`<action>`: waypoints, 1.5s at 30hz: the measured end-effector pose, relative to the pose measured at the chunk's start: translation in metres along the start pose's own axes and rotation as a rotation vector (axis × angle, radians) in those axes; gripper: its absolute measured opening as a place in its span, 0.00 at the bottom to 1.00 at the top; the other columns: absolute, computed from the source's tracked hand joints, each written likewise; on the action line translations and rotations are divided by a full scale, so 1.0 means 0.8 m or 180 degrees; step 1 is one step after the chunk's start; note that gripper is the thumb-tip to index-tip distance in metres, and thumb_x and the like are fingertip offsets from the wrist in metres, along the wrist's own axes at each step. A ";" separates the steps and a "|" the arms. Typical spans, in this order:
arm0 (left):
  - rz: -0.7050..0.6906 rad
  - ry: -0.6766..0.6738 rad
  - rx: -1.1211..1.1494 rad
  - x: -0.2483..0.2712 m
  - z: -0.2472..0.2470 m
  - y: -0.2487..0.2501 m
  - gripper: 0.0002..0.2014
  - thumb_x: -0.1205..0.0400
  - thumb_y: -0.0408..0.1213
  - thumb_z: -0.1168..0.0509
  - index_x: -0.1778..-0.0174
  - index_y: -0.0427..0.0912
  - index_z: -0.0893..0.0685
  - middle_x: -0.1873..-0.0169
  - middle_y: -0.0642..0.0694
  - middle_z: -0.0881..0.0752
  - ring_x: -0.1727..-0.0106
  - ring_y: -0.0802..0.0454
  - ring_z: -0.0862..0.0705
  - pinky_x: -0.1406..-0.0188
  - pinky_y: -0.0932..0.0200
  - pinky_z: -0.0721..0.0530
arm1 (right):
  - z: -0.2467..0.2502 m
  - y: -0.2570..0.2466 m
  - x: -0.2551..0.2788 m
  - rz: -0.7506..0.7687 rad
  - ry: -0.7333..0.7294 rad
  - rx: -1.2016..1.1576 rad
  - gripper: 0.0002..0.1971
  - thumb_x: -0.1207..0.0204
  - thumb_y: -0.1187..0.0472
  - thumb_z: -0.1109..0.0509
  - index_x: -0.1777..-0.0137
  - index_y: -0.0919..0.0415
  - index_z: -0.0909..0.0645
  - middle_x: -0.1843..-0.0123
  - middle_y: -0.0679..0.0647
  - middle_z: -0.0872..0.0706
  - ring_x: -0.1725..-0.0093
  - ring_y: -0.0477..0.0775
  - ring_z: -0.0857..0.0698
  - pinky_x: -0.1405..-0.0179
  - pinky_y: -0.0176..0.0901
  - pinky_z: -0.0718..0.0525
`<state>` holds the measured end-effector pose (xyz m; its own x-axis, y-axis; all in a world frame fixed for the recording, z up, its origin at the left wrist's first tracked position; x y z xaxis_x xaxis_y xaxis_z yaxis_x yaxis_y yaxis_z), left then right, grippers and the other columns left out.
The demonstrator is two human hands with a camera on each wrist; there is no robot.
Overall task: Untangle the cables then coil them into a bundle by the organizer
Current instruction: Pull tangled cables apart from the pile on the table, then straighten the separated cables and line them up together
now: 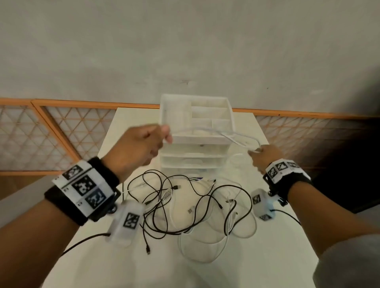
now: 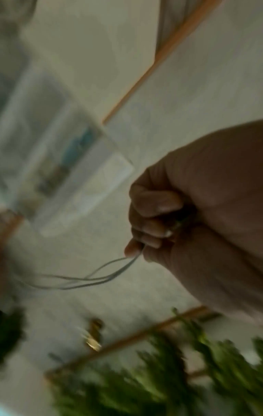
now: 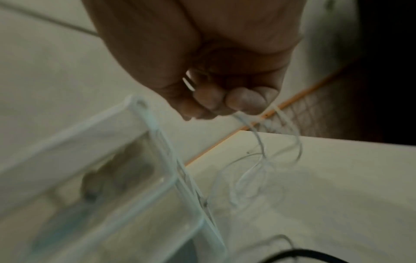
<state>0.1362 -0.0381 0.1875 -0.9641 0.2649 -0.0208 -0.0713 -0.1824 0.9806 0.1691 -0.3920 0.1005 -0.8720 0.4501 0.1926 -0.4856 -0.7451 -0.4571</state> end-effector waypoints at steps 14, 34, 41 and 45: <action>0.1059 -0.0394 -0.1090 -0.006 -0.034 -0.123 0.17 0.10 0.41 0.46 0.64 0.38 0.26 0.74 0.42 0.22 0.77 0.49 0.23 0.85 0.62 0.26 | 0.039 -0.026 -0.039 0.1172 0.0408 -0.1409 0.11 0.21 0.52 0.28 0.57 0.37 0.29 0.39 0.53 0.13 0.48 0.61 0.11 0.55 0.51 0.16; 0.0185 -0.1202 -0.1712 0.019 -0.056 -0.071 0.24 0.13 0.54 0.44 0.68 0.38 0.28 0.76 0.53 0.26 0.79 0.61 0.29 0.73 0.67 0.26 | -0.033 -0.030 0.075 0.0571 0.0375 -0.0546 0.09 0.23 0.53 0.25 0.59 0.57 0.15 0.65 0.52 0.10 0.65 0.56 0.13 0.51 0.47 0.14; 0.1545 -0.1180 -0.2068 0.054 -0.043 -0.171 0.04 0.14 0.28 0.49 0.51 0.38 0.29 0.62 0.34 0.12 0.67 0.36 0.13 0.81 0.60 0.21 | -0.131 -0.018 0.138 0.1201 -0.0295 -0.0526 0.37 0.24 0.58 0.25 0.18 0.44 0.38 0.45 0.40 0.18 0.62 0.50 0.15 0.45 0.46 0.16; 0.1728 -0.0172 -0.1300 0.054 -0.021 -0.188 0.11 0.13 0.33 0.46 0.59 0.37 0.24 0.74 0.43 0.22 0.78 0.48 0.23 0.80 0.59 0.26 | -0.207 -0.014 0.204 0.2015 -0.0650 -0.0122 0.14 0.25 0.60 0.31 0.40 0.49 0.19 0.48 0.45 0.14 0.57 0.47 0.17 0.47 0.52 0.15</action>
<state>0.1008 -0.0149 0.0358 -0.8770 0.0798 0.4738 0.3179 -0.6430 0.6968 0.0424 -0.2284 -0.0069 -0.9842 -0.1737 0.0358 0.1233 -0.8152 -0.5659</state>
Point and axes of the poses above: each hand's wrist, its own x-axis away from the middle knuckle, its own z-axis out of the back of the hand, y = z × x, the point moved 3 cm from there along -x, towards the middle knuckle
